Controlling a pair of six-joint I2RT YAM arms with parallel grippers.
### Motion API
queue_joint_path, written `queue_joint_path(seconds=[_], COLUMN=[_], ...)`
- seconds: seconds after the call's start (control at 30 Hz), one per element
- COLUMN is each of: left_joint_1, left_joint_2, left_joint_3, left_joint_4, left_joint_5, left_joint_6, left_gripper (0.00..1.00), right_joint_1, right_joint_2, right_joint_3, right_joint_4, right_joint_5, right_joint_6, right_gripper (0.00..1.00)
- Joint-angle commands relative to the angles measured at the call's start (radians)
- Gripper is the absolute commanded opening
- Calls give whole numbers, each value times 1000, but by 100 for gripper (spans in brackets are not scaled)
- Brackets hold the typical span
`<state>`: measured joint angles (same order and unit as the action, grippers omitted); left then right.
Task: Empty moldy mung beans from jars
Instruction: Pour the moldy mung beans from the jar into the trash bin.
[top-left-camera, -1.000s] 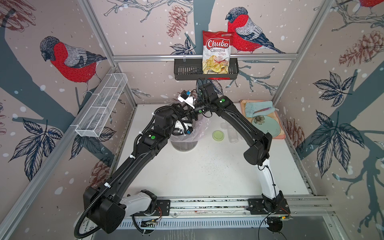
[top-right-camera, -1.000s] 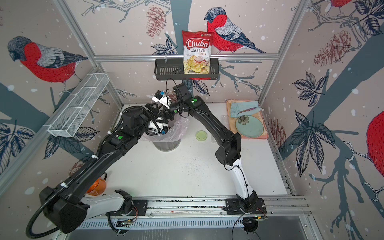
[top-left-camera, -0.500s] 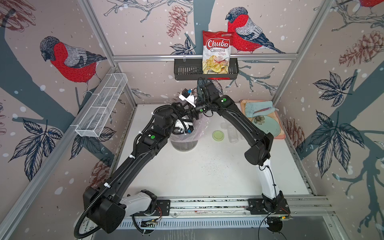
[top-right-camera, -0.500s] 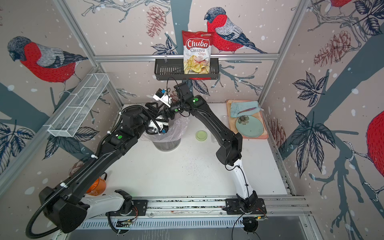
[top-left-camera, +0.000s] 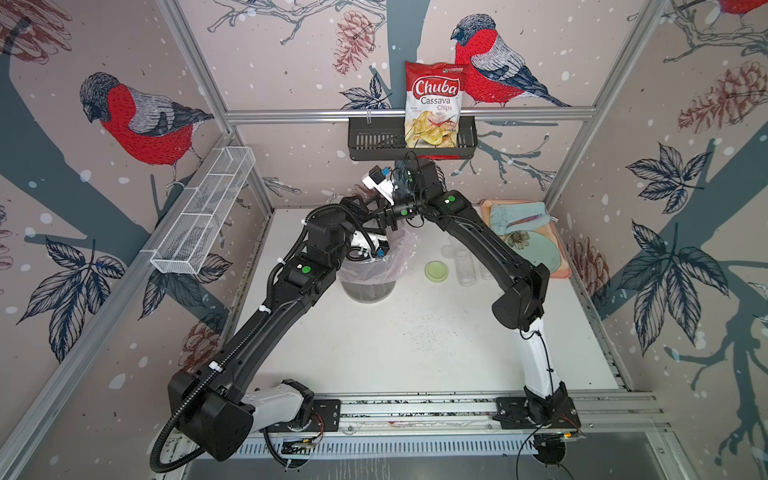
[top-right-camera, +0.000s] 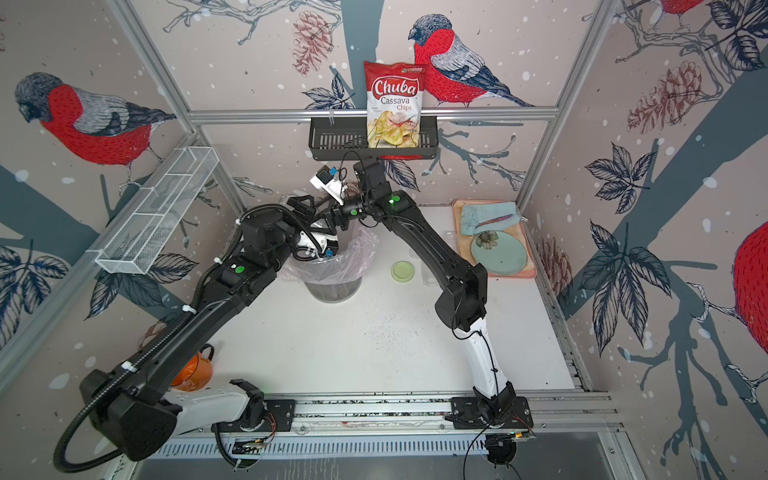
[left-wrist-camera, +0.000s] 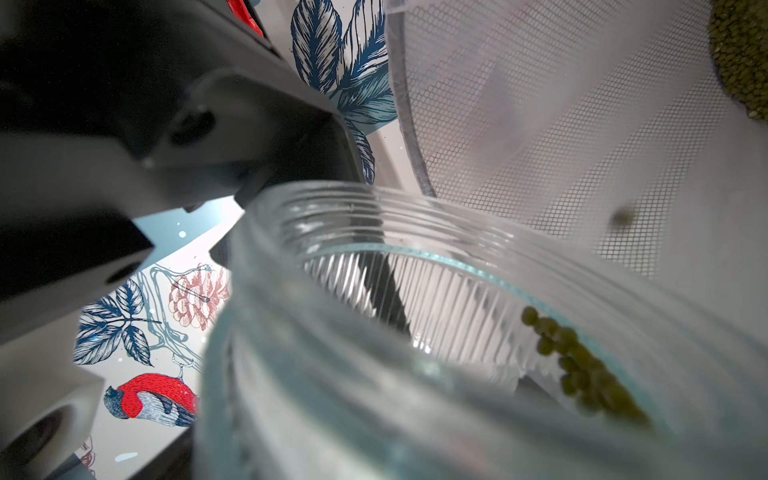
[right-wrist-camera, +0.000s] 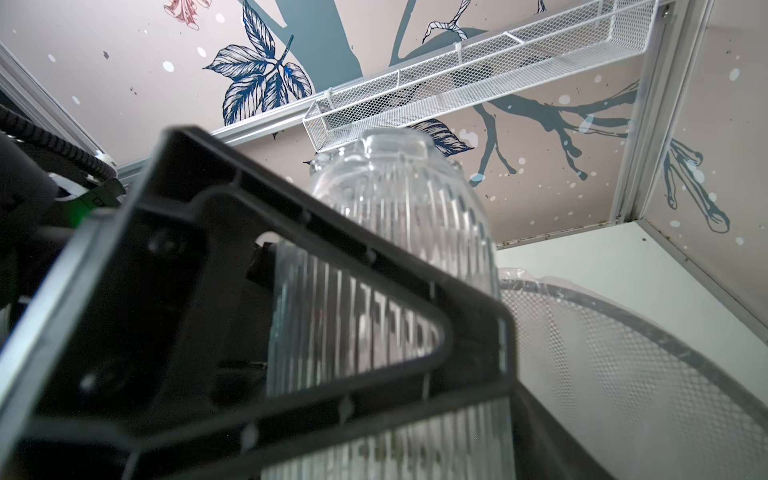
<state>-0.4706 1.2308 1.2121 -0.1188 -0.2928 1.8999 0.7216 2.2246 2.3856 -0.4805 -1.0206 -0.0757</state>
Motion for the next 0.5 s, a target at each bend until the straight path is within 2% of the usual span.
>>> queue_joint_path(seconds=[0.0, 0.27, 0.47], left_joint_1=[9, 39, 44], left_joint_2=[-15, -50, -54], left_joint_3=[32, 39, 39], left_joint_4=[430, 428, 429], left_joint_5=[-27, -37, -31], left_joint_6=[-123, -208, -206], left_gripper=[97, 97, 97], right_joint_1=[3, 6, 12], right_joint_2=[-10, -19, 21], right_joint_3=[-41, -67, 1], right_joint_4=[87, 190, 87], right_joint_5=[-47, -62, -73], right_joint_6=[56, 125, 75], right_gripper=[32, 31, 31])
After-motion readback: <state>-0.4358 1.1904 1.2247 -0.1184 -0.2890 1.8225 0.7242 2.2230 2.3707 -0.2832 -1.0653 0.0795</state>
